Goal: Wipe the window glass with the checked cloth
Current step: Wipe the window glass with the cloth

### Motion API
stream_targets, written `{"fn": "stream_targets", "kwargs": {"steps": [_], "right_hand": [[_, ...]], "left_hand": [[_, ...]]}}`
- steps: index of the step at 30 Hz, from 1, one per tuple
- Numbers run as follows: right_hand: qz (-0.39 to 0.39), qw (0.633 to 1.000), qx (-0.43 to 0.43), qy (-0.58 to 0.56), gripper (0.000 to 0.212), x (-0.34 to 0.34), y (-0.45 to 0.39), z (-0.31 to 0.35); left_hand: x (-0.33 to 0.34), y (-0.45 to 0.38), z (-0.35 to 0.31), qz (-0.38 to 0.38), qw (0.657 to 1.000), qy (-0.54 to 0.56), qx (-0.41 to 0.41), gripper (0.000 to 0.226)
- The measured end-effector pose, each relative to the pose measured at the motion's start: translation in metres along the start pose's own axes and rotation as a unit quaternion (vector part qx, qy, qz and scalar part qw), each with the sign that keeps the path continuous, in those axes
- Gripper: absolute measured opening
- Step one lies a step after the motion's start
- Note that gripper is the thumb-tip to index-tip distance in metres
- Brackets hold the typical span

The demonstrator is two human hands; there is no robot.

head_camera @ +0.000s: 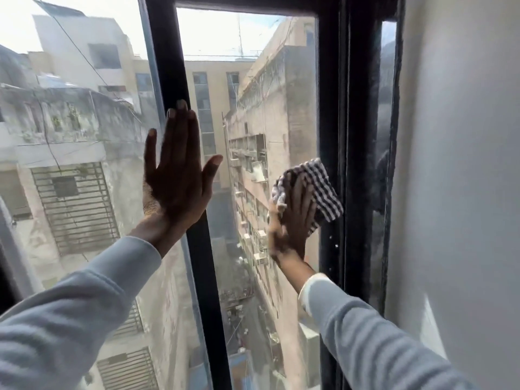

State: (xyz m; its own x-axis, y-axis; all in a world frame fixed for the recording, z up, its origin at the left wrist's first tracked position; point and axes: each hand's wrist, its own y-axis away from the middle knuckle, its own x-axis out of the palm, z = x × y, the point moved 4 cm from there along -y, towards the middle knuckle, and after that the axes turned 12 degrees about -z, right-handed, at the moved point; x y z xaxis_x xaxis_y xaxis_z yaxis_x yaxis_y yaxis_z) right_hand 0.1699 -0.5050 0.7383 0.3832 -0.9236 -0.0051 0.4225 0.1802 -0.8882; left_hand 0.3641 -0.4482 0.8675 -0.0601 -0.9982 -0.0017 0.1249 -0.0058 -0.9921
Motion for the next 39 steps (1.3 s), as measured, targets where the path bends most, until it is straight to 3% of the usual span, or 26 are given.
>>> {"fn": "stream_targets", "kwargs": {"steps": [3,6,8,11,13,15,16,18,20,23,26,29,31,33,35,39], "right_hand": [[0.19,0.965,-0.175,-0.055,0.07,0.004,0.068,0.017],[0.136,0.937,-0.314,-0.069,0.066,0.022,-0.008,0.038],[0.064,0.966,-0.243,-0.058,0.067,0.029,-0.065,0.034],[0.01,0.999,0.016,-0.033,0.074,0.022,-0.045,0.008],[0.053,0.994,0.086,-0.049,0.073,0.018,0.017,0.016],[0.168,0.969,0.099,-0.154,0.067,0.014,0.066,0.049],[0.23,0.931,0.13,-0.252,0.064,0.006,0.07,0.073],[0.304,0.78,0.237,-0.492,0.052,-0.013,0.045,0.119],[0.29,0.646,0.335,-0.622,0.04,-0.03,0.005,0.14],[0.261,0.532,0.443,-0.672,0.035,-0.064,-0.039,0.134],[0.345,0.434,0.447,-0.702,0.048,-0.107,-0.053,0.137],[0.343,0.454,0.455,-0.685,0.045,-0.145,-0.052,0.126],[0.341,0.462,0.468,-0.672,0.047,-0.169,-0.046,0.116],[0.332,0.5,0.466,-0.65,0.057,-0.191,-0.04,0.105],[0.327,0.559,0.459,-0.608,0.061,-0.214,-0.031,0.089],[0.317,0.677,0.429,-0.507,0.025,-0.257,-0.001,0.048]], "left_hand": [[-0.003,-0.001,-0.001,0.022,1.0,0.002,0.0,0.086],[-0.005,0.0,-0.001,0.039,0.999,0.002,-0.006,0.082],[-0.007,0.0,0.001,0.039,0.999,-0.004,-0.007,0.079],[-0.009,-0.001,0.002,0.056,0.998,0.018,0.003,0.076],[-0.011,-0.002,0.001,0.076,0.996,0.038,-0.011,0.076],[-0.014,-0.002,-0.001,0.102,0.992,0.07,-0.024,0.076],[-0.016,-0.002,-0.003,0.117,0.988,0.093,-0.027,0.076],[-0.02,-0.006,-0.003,0.142,0.98,0.137,-0.036,0.076],[-0.028,-0.012,0.0,0.152,0.971,0.173,-0.07,0.075],[-0.048,-0.02,-0.003,0.134,0.948,0.225,-0.182,0.073],[-0.072,-0.019,-0.012,0.159,0.89,0.301,-0.303,0.073],[-0.091,-0.013,-0.023,0.26,0.724,0.474,-0.428,0.066],[-0.104,-0.004,-0.025,0.309,0.65,0.511,-0.469,0.055],[-0.109,0.006,-0.03,0.303,0.641,0.534,-0.461,0.045],[-0.118,0.016,-0.04,0.253,0.654,0.548,-0.457,0.037],[-0.136,0.049,-0.067,0.161,0.729,0.498,-0.441,0.03]]}}
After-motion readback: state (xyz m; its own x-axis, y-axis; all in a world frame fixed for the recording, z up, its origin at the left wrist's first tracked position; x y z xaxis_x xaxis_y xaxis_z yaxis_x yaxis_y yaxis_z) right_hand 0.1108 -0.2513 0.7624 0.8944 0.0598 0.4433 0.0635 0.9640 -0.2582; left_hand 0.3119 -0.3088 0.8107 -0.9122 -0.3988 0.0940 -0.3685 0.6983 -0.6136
